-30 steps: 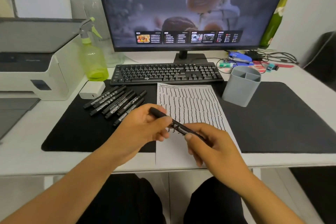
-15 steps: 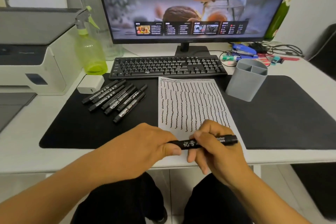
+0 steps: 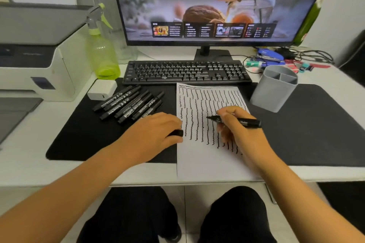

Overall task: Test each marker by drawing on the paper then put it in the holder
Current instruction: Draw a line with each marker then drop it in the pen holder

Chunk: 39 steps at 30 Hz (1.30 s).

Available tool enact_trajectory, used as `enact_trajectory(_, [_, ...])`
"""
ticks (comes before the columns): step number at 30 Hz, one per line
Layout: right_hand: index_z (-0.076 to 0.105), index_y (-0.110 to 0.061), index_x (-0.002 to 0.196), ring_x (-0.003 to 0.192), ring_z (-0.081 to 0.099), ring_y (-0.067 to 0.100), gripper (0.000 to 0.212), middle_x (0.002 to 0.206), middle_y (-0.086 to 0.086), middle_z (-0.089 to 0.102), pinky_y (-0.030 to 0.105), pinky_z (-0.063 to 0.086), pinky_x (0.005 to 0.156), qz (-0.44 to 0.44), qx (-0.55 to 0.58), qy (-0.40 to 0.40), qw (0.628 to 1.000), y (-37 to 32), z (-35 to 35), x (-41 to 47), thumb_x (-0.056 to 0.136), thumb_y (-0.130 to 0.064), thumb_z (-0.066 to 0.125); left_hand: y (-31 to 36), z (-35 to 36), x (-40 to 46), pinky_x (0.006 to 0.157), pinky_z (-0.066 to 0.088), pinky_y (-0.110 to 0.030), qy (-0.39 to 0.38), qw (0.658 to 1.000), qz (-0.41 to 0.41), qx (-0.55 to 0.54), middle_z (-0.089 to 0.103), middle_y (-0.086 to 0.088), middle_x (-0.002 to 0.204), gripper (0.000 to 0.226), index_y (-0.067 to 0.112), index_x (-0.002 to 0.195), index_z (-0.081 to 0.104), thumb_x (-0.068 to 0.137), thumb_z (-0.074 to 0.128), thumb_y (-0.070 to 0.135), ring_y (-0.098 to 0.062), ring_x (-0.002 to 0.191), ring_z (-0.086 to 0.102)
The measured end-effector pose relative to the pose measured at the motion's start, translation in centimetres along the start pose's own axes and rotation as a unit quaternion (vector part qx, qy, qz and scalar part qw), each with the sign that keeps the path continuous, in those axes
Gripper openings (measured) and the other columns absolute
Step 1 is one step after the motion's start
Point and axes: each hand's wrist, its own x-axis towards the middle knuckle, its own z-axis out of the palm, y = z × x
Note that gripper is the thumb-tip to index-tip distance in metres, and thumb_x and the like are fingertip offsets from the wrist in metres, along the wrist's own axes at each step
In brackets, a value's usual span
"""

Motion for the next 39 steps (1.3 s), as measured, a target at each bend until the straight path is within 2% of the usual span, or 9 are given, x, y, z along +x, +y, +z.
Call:
enact_trajectory(3, [0.071,-0.026,0.096,0.062,0.061,0.016,0.021,0.079,0.001,0.073,0.04,0.048,0.064,0.028,0.043,0.003,0.999,0.2,-0.2,1.6,0.092,-0.044,0.059,-0.6,0.9,0.8,0.093,0.048,-0.04,0.011,1.0,0.01,0.005,0.064,0.005,0.12,0.039,0.016,0.117,0.064,0.092,0.051,0.044,-0.014,0.112,0.054])
enact_trajectory(9, [0.072,-0.024,0.09,0.063,0.06,0.02,0.014,0.077,0.004,0.071,0.04,0.049,0.068,0.031,0.073,0.035,0.996,-0.8,-1.3,3.4,0.097,-0.027,0.06,-1.1,1.4,1.2,0.091,0.047,-0.037,0.031,0.999,0.007,-0.025,0.067,0.004,0.111,0.04,0.015,0.111,0.068,0.09,0.053,0.046,-0.016,0.104,0.056])
enact_trajectory(14, [0.069,-0.027,0.076,0.049,0.057,0.01,0.021,0.061,-0.003,0.066,0.021,0.044,0.043,-0.01,0.052,0.085,0.995,-2.3,2.9,0.1,0.086,-0.04,0.057,-1.4,1.3,1.3,0.098,0.04,-0.029,0.027,0.997,-0.031,-0.073,0.066,0.004,0.117,0.039,0.016,0.12,0.064,0.093,0.05,0.041,-0.014,0.112,0.053])
enact_trajectory(16, [0.068,-0.021,0.075,0.052,0.058,0.01,0.023,0.062,0.0,0.066,0.024,0.046,0.045,-0.013,0.014,0.086,0.996,-2.4,5.3,-1.2,0.088,-0.035,0.055,-1.5,1.3,1.6,0.099,0.039,-0.03,0.022,0.996,-0.044,-0.068,0.064,0.001,0.119,0.037,0.016,0.123,0.062,0.095,0.049,0.036,-0.015,0.115,0.052])
enact_trajectory(20, [0.06,-0.019,0.072,0.061,0.063,0.028,0.017,0.066,0.007,0.067,0.044,0.055,0.058,-0.008,-0.042,0.088,0.995,-2.2,7.4,-1.7,0.082,-0.031,0.054,-1.8,1.3,1.8,0.098,0.038,-0.032,0.017,0.996,-0.048,-0.08,0.064,-0.002,0.119,0.034,0.013,0.122,0.061,0.097,0.047,0.03,-0.017,0.114,0.052])
enact_trajectory(23, [0.06,-0.016,0.073,0.063,0.064,0.033,0.019,0.066,0.009,0.067,0.048,0.057,0.059,-0.009,-0.067,0.073,0.995,-1.4,7.6,-1.4,0.086,-0.03,0.056,-2.0,1.3,1.8,0.097,0.039,-0.032,0.021,0.994,-0.045,-0.101,0.065,-0.003,0.118,0.031,0.011,0.121,0.062,0.097,0.048,0.026,-0.019,0.112,0.052])
enact_trajectory(27, [0.062,-0.019,0.075,0.054,0.065,0.021,0.019,0.064,0.006,0.068,0.038,0.055,0.055,0.003,-0.089,0.059,0.994,-0.5,7.4,-1.5,0.091,-0.029,0.058,-2.1,1.6,1.6,0.1,0.04,-0.036,0.029,0.992,-0.039,-0.119,0.064,-0.003,0.12,0.032,0.01,0.121,0.063,0.096,0.052,0.026,-0.018,0.115,0.052])
enact_trajectory(32, [0.061,-0.018,0.076,0.052,0.067,0.015,0.02,0.065,0.008,0.071,0.027,0.049,0.054,0.023,-0.064,0.049,0.997,-0.1,7.3,-1.1,0.094,-0.025,0.058,-2.4,2.0,1.6,0.101,0.038,-0.032,0.041,0.991,-0.032,-0.124,0.064,0.0,0.122,0.033,0.012,0.123,0.063,0.094,0.056,0.026,-0.016,0.116,0.05])
enact_trajectory(39, [0.063,-0.02,0.075,0.052,0.067,0.015,0.021,0.065,0.007,0.072,0.027,0.048,0.054,0.025,-0.08,0.043,0.996,0.0,7.5,-0.9,0.092,-0.03,0.058,-2.4,2.1,1.7,0.102,0.038,-0.034,0.045,0.991,-0.035,-0.119,0.063,0.0,0.123,0.035,0.014,0.125,0.062,0.094,0.057,0.028,-0.016,0.118,0.049])
